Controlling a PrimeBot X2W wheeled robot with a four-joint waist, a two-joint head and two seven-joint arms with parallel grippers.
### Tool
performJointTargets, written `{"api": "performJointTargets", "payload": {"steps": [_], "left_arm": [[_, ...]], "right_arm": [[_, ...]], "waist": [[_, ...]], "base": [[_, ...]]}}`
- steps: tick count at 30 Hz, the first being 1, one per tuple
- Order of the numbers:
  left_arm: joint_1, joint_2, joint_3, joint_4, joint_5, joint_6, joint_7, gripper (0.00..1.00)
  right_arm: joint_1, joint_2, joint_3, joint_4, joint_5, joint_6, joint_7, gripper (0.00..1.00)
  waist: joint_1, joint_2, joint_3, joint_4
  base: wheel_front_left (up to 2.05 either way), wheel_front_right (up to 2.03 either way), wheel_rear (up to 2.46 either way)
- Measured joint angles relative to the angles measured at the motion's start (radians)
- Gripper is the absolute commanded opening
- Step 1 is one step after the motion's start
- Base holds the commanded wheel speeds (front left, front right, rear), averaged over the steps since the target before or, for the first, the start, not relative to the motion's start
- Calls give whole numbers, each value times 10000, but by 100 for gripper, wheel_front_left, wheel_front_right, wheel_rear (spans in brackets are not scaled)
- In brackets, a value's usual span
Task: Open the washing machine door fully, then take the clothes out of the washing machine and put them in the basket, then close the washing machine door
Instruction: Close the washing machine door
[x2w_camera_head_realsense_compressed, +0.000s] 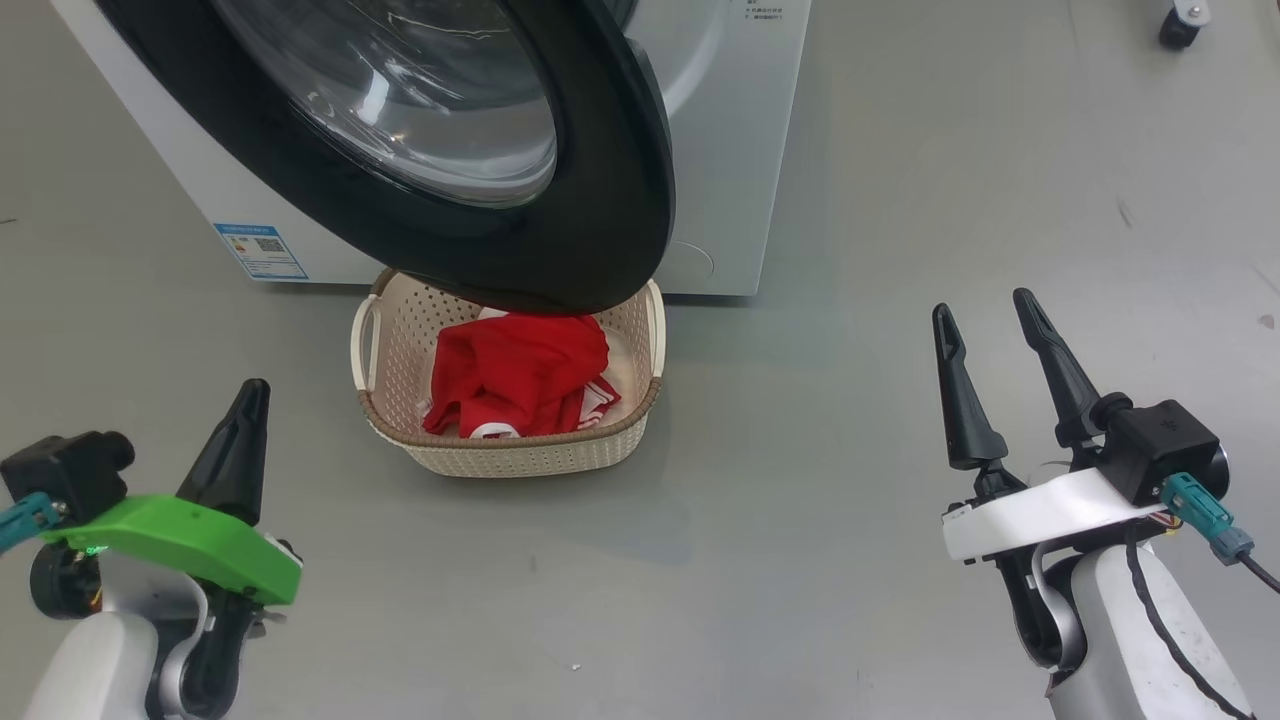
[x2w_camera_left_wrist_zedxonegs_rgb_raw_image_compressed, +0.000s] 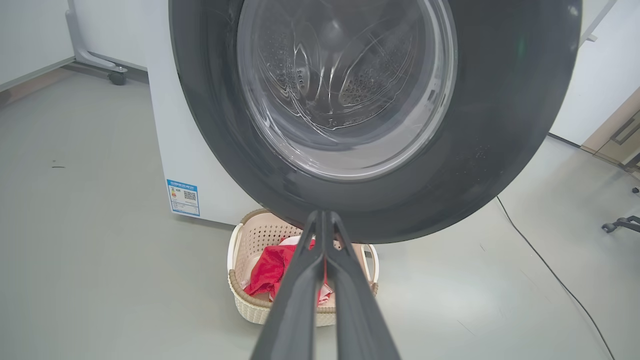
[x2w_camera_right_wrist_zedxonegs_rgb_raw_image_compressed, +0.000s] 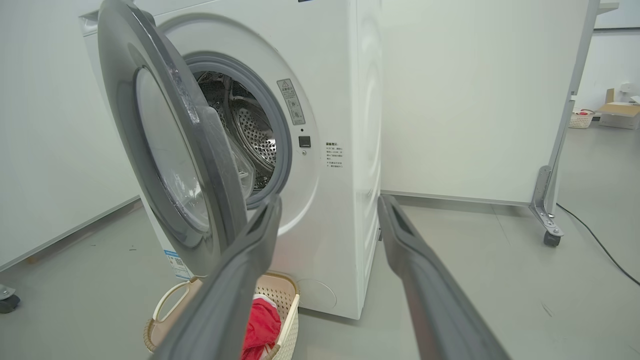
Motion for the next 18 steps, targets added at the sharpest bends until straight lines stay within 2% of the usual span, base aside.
{"api": "performJointTargets", "payload": {"steps": [13,18], "left_arm": [[595,-113,-510,-224,1557,27,-1873,0],[640,-125,-514,-230,2096,215,-2502,0]], "right_arm": [[193,2,-23,-10,2,0,0,100],[193,6,-8,-8,2,0,0,100]], "waist": [[0,0,-56,191],[0,0,15,246]], "base": [[0,0,0],[0,0,0]]}}
